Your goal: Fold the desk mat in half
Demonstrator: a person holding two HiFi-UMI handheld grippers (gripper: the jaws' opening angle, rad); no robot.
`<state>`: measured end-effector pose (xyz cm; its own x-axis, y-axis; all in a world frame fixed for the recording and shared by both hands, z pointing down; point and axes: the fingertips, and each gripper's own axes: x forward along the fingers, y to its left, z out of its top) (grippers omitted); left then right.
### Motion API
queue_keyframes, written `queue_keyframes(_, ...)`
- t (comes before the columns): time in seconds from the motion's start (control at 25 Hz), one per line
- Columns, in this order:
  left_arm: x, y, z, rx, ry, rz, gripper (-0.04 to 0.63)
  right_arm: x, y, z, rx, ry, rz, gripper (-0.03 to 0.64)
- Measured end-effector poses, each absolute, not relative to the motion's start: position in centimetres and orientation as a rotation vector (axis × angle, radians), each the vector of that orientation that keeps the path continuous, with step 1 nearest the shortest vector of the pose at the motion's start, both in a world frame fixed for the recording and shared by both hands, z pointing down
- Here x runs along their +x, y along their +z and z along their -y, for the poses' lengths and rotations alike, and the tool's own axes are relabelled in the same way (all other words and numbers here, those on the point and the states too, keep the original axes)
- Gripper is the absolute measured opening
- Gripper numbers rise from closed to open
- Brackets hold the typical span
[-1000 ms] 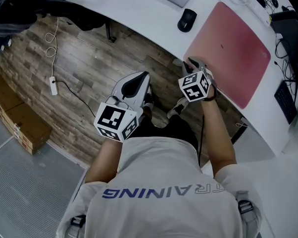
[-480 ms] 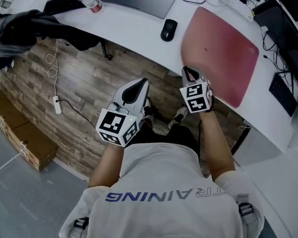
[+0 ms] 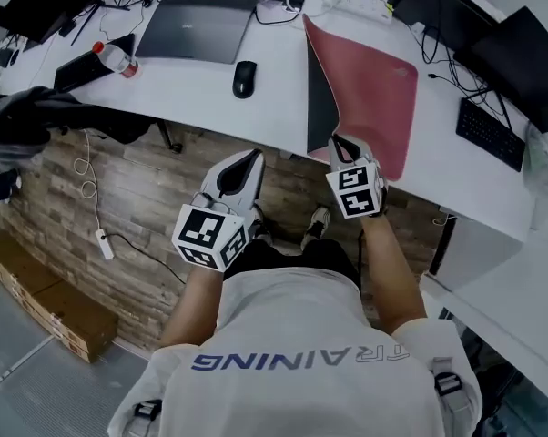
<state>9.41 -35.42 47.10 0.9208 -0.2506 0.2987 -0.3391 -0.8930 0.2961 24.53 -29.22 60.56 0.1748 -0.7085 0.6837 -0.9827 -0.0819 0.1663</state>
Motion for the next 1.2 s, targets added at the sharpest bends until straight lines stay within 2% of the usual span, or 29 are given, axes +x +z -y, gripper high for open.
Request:
queue_keyframes(0.48,17.7,45.0,28.6,2.818,0.385,0.232,0.0,31.4,60.5,19.7,2.02,0.684,1.466,0.026)
queue_keyframes(1.04,23.9,45.4,23.5,2.84,0.436,0.055,0.0,36.5,64.8,10.4,2.097,0.892,1.292,0.029)
queue_keyframes(1.2,24.8,45.4,22.8,2.845,0.442,0.035,0.0,37.1,65.6,9.7,2.097,0.958,1.29,0.059)
